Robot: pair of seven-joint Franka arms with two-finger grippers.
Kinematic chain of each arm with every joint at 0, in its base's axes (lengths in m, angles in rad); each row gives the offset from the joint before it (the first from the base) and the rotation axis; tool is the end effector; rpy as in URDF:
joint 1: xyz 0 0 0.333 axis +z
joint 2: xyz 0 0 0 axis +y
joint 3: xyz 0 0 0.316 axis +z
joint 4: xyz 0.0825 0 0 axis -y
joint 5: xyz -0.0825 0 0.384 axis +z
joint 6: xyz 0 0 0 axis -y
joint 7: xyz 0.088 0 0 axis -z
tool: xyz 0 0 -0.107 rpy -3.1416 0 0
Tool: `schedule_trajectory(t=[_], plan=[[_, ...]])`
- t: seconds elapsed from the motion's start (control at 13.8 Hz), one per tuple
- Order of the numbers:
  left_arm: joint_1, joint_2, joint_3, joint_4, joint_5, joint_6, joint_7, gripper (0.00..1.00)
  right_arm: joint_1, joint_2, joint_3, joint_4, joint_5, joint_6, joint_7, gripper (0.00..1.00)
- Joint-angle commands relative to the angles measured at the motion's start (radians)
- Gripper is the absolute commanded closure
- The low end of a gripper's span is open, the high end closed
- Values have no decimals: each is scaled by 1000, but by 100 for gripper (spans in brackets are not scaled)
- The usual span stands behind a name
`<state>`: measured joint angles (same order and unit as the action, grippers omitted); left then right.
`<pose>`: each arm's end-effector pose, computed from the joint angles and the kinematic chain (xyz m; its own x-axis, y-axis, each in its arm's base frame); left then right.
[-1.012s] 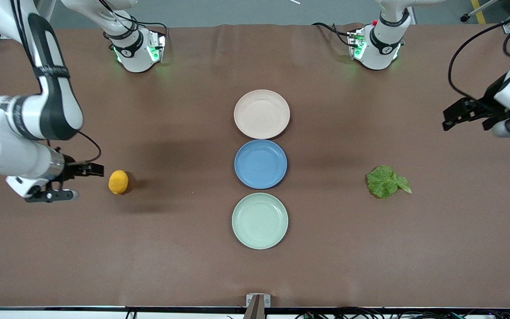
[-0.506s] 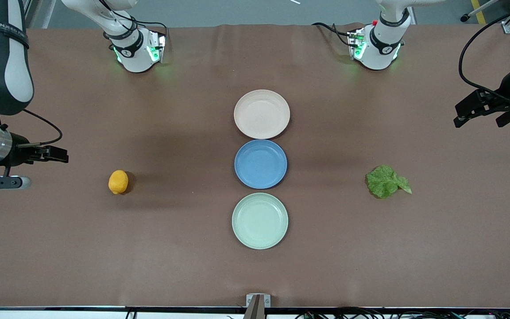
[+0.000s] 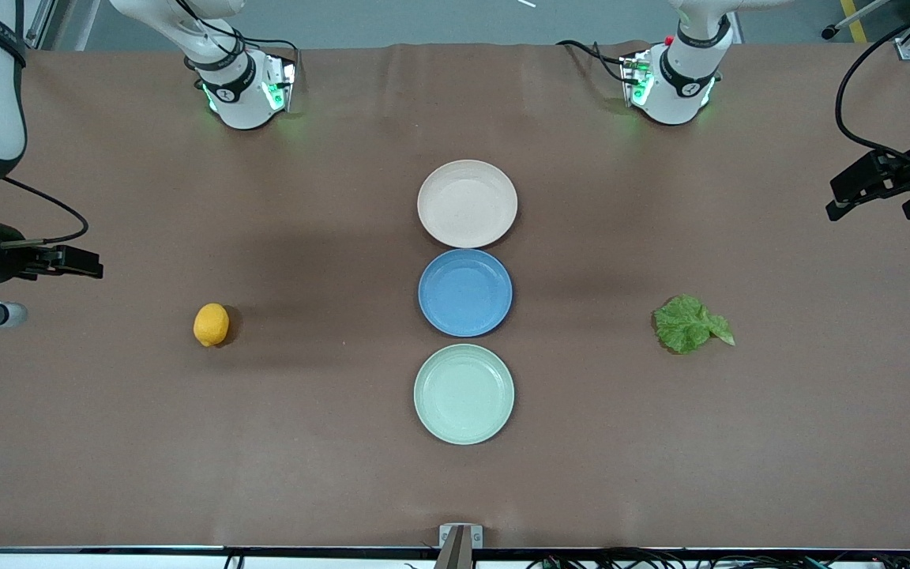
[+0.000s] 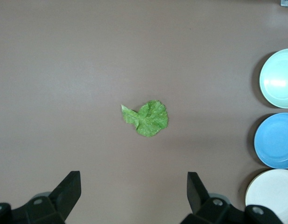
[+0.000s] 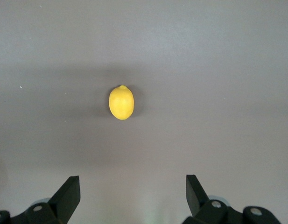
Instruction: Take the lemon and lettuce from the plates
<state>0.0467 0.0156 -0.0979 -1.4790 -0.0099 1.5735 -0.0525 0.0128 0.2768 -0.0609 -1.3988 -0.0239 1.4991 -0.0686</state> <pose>0.5594 -0.0292 0.6595 0.9969 0.0016 0.0782 0.0004 -0.9999 0.0155 0.6234 -0.0279 0.5359 0.9840 0.0189 -0.1774 0.0243 -0.9993 0.0283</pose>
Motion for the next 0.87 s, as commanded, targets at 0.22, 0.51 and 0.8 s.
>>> schedule_trajectory(t=[0.22,0.51,0.8], plan=[[7,18,-5,23,-2,-24,31,0,-21,-23,15,-54,39,39,3,0],[7,18,-5,23,-2,-29,33,0,-11,-183,15,-264,38,173,3,0],[5,18,-8,23,-2,-30,31,0,-17,-293,16,-367,38,173,3,0]])
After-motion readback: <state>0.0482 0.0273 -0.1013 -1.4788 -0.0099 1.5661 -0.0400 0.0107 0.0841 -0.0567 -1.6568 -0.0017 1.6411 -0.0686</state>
